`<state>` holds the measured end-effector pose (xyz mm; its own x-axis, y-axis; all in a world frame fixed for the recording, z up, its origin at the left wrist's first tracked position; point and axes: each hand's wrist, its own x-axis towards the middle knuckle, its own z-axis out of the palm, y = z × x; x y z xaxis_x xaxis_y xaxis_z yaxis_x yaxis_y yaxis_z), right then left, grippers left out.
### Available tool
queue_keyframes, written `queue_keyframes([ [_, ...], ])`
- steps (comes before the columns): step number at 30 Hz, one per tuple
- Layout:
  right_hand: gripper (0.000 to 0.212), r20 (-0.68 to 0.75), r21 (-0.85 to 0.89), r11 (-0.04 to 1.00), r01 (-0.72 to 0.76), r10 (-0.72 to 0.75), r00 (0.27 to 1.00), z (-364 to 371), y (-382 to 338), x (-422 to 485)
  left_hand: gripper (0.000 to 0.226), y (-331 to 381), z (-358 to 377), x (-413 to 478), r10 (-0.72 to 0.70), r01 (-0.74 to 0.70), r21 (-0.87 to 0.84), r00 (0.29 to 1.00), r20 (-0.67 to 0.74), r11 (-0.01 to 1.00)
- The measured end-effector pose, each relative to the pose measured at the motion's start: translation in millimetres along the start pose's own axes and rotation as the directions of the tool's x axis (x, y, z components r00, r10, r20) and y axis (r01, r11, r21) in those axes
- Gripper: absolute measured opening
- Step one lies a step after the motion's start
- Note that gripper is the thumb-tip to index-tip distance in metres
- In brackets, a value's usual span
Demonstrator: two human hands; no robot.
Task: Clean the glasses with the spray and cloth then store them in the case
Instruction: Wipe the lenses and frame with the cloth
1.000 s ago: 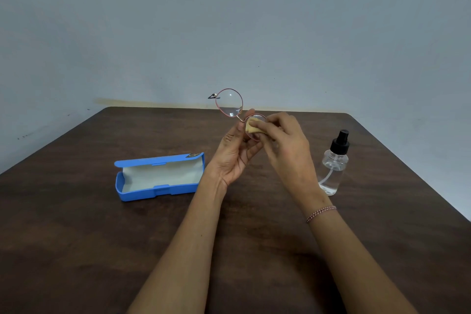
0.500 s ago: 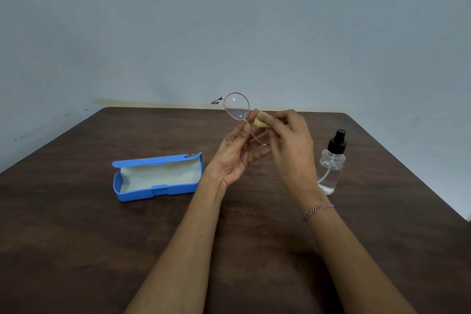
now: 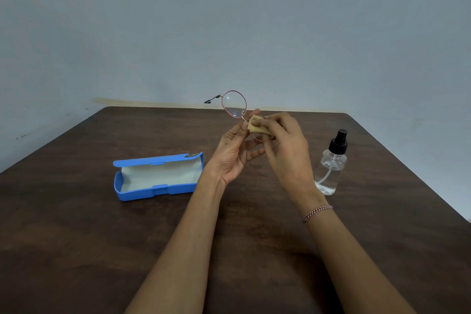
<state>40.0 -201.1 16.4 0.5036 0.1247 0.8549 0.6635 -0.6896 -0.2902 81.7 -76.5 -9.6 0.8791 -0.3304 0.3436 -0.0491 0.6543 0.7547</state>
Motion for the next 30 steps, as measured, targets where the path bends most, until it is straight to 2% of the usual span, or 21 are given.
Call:
queue_keyframes([
  [4, 0.033, -0.04, -0.03, 0.997, -0.076, 0.075, 0.996, -4.0, 4.0, 0.8, 0.041, -0.9, 0.0, 0.2, 0.0, -0.001, 0.022, 1.0, 0.024, 1.0],
  [10, 0.034, 0.002, -0.033, 0.999, 0.031, -0.031, 1.0, -2.5, 0.8, 1.3, 0.031, 3.3, -0.2, -1.7, -0.038, 0.039, 0.042, 0.999, -0.025, 0.998],
  [15, 0.035, -0.042, -0.079, 0.995, -0.066, 0.063, 0.997, -7.5, 6.1, 2.4, 0.031, 1.9, 3.3, -2.7, -0.079, 0.08, 0.077, 0.997, -0.025, 0.994],
  [20, 0.034, 0.03, -0.047, 0.998, 0.029, -0.028, 0.999, -2.9, 1.2, 0.9, 0.029, 3.7, 1.7, -3.1, -0.052, 0.053, 0.023, 0.998, -0.04, 0.998],
  [25, 0.03, -0.052, -0.044, 0.996, -0.081, 0.079, 0.996, -4.7, 7.4, 1.5, 0.034, 3.3, 5.0, -3.1, 0.003, -0.003, 0.013, 1.0, 0.008, 1.0],
  [30, 0.03, 0.034, 0.04, 0.998, 0.041, -0.042, 0.999, -0.5, 0.7, -0.6, 0.038, 4.0, 1.8, -2.7, 0.04, -0.039, -0.052, 0.999, 0.008, 0.998],
])
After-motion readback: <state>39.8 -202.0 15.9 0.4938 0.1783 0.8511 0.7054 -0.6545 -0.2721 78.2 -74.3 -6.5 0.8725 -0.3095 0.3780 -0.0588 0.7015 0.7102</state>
